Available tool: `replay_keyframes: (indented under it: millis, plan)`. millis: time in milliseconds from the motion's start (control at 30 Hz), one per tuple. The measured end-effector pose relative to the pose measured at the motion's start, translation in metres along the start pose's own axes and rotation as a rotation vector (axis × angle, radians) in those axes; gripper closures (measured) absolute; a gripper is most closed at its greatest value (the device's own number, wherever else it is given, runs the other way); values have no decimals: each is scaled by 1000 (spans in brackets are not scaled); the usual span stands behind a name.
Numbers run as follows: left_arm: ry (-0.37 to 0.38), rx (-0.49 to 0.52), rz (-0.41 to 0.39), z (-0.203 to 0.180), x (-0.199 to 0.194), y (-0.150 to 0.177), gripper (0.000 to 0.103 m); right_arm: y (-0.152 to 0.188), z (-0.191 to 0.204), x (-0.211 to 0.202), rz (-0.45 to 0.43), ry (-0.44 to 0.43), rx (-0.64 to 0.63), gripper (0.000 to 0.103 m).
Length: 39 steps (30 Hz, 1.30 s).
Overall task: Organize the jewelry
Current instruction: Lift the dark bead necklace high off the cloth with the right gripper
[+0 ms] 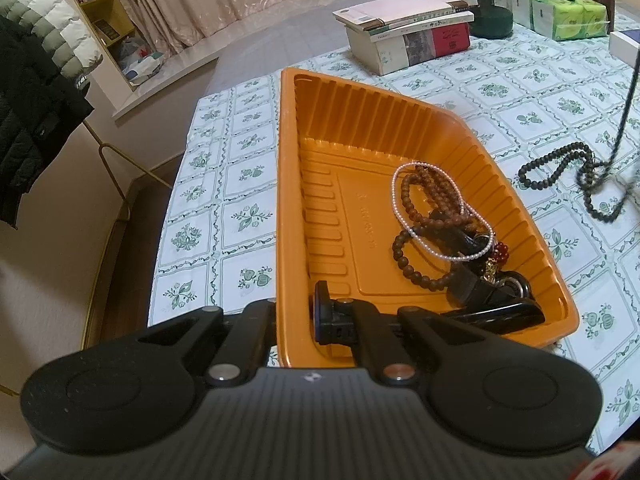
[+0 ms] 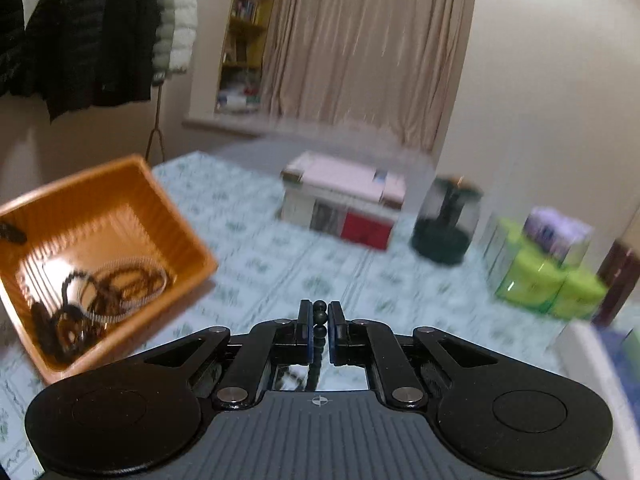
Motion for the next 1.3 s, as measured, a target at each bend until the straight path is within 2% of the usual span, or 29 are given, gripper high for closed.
replay_keyframes:
  millis: [333,700,967,1300]
  plan:
    - [4,3,-6,0,-2,-2,100,-62,-32,-40,-163,66,-32,96]
    - [7,5,-6,-1,-2,-2,100,-119,-36,-58,-301,80,-119,96]
    - [8,4,-9,-1,-2,-2,100,-152,-16,-69,-382,42,-185,96]
    - [13,-2,-15,0,-2,-2,100,-198,30,-86,-480,-50,-245,96]
Point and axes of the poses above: each gripper's, at about its wrist camera, not at the fingertips, and x roughly the way its jaws point, z to its left, y to its underside, the point moved 8 cm from there along x, roughly the way its jaws point, and after that the axes turned 15 degrees about y, right-handed, at the moved point
